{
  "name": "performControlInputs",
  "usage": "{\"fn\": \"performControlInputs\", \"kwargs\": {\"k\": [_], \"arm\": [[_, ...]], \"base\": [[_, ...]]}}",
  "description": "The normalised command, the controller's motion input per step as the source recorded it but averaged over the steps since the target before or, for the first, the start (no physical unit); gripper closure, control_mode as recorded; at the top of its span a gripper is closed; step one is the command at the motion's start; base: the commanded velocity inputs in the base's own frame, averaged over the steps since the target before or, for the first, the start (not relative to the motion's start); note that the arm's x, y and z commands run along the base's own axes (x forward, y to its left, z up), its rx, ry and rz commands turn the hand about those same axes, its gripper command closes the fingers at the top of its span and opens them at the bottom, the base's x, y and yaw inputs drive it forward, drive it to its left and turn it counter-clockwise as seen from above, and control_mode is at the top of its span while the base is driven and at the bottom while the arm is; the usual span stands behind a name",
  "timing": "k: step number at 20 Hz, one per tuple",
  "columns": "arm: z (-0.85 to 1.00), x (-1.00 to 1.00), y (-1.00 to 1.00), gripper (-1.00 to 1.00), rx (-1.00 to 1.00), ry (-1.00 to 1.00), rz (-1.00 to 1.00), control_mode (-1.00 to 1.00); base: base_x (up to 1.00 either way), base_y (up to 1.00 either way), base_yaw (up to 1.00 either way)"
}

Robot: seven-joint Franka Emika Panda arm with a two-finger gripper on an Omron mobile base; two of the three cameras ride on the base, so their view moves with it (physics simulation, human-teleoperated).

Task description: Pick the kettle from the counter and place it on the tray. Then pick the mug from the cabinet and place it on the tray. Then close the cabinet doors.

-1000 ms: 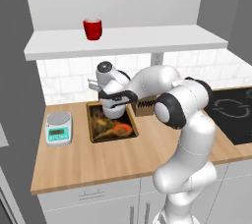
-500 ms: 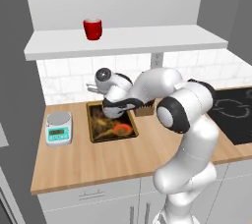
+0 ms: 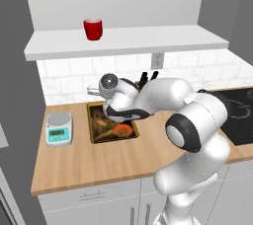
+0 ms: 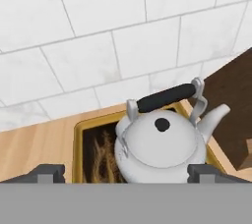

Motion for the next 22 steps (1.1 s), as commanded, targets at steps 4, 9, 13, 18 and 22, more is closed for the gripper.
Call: {"fn": "performControlInputs", "kwargs": {"k": [4, 9, 13, 18, 22], "arm": [[0.58, -0.33, 0.0, -1.0, -0.04, 0.0, 0.1, -1.0], [0.59, -0.38, 0.0, -1.0, -0.07, 0.0, 0.1, -1.0], [0.54, -0.46, 0.0, -1.0, -0.09, 0.0, 0.13, -1.0], [0.48, -0.44, -0.02, -1.0, -0.08, -0.01, 0.14, -1.0], [0.51, -0.42, -0.02, -1.0, 0.0, 0.0, 0.14, -1.0]], "base": [[0.0, 0.0, 0.0], [0.0, 0.0, 0.0], [0.0, 0.0, 0.0], [0.0, 0.0, 0.0], [0.0, 0.0, 0.0]]}}
